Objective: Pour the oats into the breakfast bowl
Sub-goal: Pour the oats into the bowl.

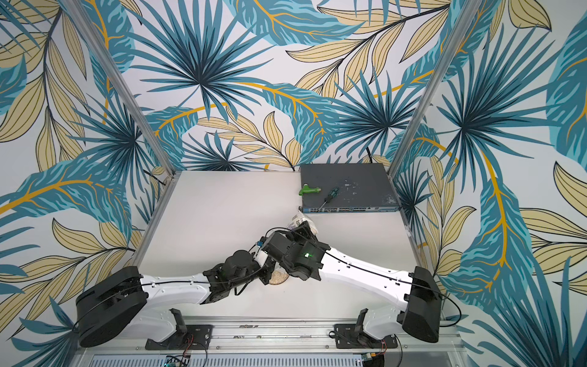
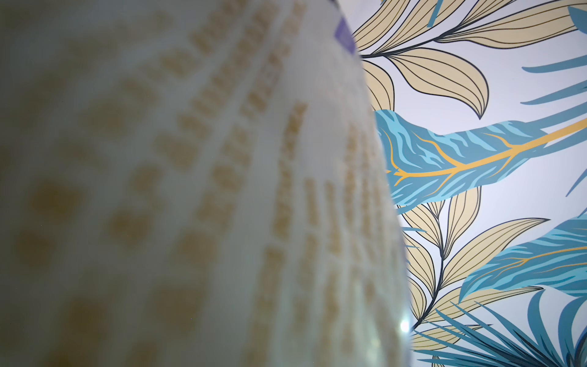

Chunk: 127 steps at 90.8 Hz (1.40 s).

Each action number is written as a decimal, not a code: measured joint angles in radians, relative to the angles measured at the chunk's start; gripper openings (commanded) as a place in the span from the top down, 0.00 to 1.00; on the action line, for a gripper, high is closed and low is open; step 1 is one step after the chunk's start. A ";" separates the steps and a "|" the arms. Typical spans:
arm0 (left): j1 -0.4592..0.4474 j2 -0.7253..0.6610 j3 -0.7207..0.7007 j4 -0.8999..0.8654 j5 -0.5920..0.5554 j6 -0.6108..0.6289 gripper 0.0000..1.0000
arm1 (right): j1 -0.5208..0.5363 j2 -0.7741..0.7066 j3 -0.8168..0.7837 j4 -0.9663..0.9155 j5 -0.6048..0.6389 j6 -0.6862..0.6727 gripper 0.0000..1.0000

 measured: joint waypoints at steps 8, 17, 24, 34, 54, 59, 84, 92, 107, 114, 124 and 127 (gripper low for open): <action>0.000 0.001 0.000 0.001 0.000 -0.001 1.00 | 0.000 0.000 0.000 0.000 0.000 0.000 1.00; 0.000 0.004 0.000 0.004 0.000 -0.005 1.00 | 0.000 0.000 0.000 0.000 0.000 0.000 1.00; 0.000 0.009 0.000 0.010 0.000 -0.006 1.00 | 0.000 0.000 0.000 0.000 0.000 -0.002 1.00; 0.000 0.012 0.000 0.015 -0.001 -0.007 1.00 | 0.000 0.000 0.000 0.000 0.000 -0.004 1.00; 0.004 0.027 0.005 0.029 -0.001 -0.025 1.00 | 0.000 0.023 0.029 -0.006 0.003 -0.029 1.00; 0.009 0.028 0.005 0.032 -0.002 -0.032 1.00 | 0.000 0.034 0.042 -0.006 0.007 -0.034 1.00; 0.011 0.022 0.002 0.029 0.000 -0.043 1.00 | 0.002 0.041 0.046 -0.005 0.007 -0.037 1.00; 0.010 0.010 -0.006 0.024 0.000 -0.045 1.00 | 0.005 0.041 0.046 -0.002 0.006 -0.038 1.00; 0.010 -0.011 -0.019 0.015 0.000 -0.047 1.00 | 0.011 0.040 0.046 0.009 -0.001 -0.041 1.00; 0.010 -0.014 -0.021 0.016 0.000 -0.050 1.00 | 0.011 0.040 0.046 0.014 -0.001 -0.047 1.00; 0.010 -0.014 -0.022 0.017 0.000 -0.060 1.00 | 0.012 0.039 0.045 0.028 -0.002 -0.068 1.00; 0.010 -0.014 -0.022 0.018 0.000 -0.064 1.00 | 0.012 0.038 0.044 0.035 -0.002 -0.076 1.00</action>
